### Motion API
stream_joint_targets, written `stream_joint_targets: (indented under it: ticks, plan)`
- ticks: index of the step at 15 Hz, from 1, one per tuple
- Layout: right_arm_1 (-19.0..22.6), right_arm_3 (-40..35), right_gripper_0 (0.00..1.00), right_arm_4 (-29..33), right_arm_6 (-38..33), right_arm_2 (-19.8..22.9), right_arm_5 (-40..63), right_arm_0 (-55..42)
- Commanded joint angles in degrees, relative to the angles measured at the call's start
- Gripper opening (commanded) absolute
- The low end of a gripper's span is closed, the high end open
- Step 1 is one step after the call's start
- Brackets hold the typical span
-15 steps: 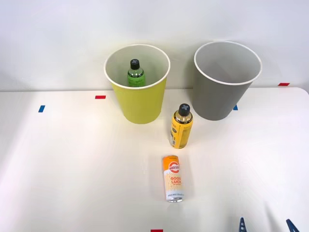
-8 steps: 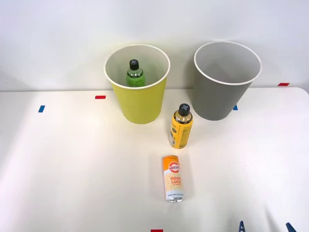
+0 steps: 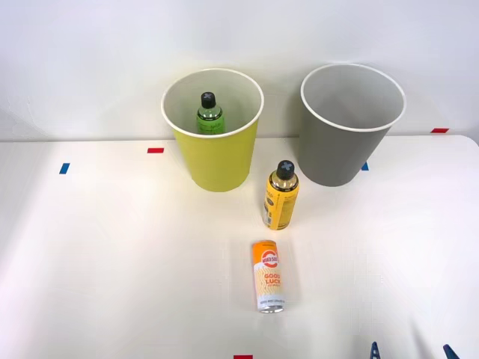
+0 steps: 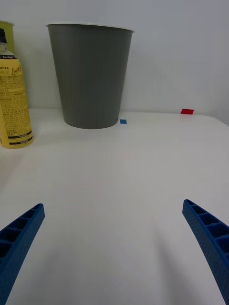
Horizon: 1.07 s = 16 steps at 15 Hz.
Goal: Put cans in the gray bin, plastic bottles in the light green bin
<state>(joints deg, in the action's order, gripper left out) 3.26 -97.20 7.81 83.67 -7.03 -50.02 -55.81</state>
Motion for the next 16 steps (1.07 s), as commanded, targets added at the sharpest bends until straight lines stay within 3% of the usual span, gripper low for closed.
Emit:
stream_joint_targets:
  ticks: [1, 16]
  plan:
    - [0.00, -0.01, 1.00, 0.01, 0.00, 0.00, 0.01, 0.00]
    - [0.00, -0.01, 1.00, 0.01, 0.00, 0.00, 0.01, 0.00]
